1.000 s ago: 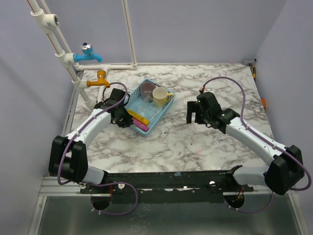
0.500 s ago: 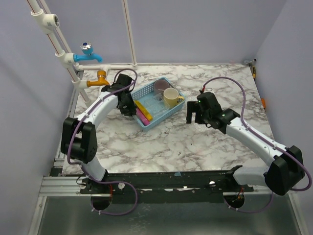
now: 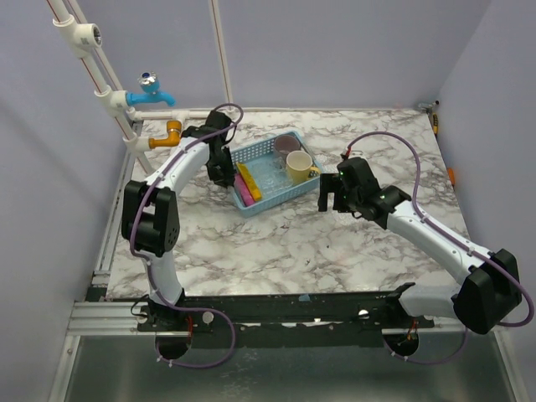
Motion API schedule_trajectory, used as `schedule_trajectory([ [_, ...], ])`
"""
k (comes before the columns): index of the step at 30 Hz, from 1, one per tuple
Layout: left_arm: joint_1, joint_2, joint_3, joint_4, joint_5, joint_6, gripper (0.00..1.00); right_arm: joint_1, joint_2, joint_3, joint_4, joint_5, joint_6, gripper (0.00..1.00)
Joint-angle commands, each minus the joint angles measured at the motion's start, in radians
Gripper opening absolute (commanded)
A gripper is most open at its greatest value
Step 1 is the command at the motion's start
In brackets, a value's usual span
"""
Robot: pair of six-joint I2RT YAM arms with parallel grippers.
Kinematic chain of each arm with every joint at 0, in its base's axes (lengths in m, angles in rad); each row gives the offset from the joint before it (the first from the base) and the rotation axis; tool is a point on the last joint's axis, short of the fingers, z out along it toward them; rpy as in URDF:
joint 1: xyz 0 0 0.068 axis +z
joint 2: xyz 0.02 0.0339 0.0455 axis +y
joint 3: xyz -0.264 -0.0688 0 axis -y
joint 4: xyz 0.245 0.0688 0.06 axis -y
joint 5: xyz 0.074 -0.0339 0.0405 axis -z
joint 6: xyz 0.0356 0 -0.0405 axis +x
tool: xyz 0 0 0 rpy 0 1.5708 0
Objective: Prepare toiletry sets of a toothbrush and toothpaste on the tray
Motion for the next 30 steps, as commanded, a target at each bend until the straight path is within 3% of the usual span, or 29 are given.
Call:
schedule_trajectory([
  [1, 0.011, 0.051, 0.121, -0.058, 0.002, 0.079, 0.00, 0.001, 0.004, 0.003, 0.007, 0.009, 0.015, 1.00],
  [3, 0.013, 0.068, 0.144, -0.072, -0.005, 0.094, 0.07, 0.000, 0.003, 0.006, 0.007, 0.019, 0.016, 0.99],
  [7, 0.013, 0.058, 0.138, -0.064, -0.020, 0.109, 0.35, 0.000, 0.010, 0.013, 0.001, 0.033, 0.012, 1.00],
  [9, 0.013, 0.046, 0.133, -0.058, -0.015, 0.116, 0.44, 0.000, 0.018, 0.019, -0.002, 0.039, 0.013, 1.00],
  [16, 0.002, -0.051, 0.084, -0.021, 0.012, 0.150, 0.54, 0.000, 0.006, 0.039, -0.013, 0.103, 0.026, 1.00],
  [30, -0.171, -0.325, -0.040, -0.046, -0.033, 0.187, 0.56, -0.075, 0.037, 0.097, -0.035, 0.242, 0.067, 1.00],
])
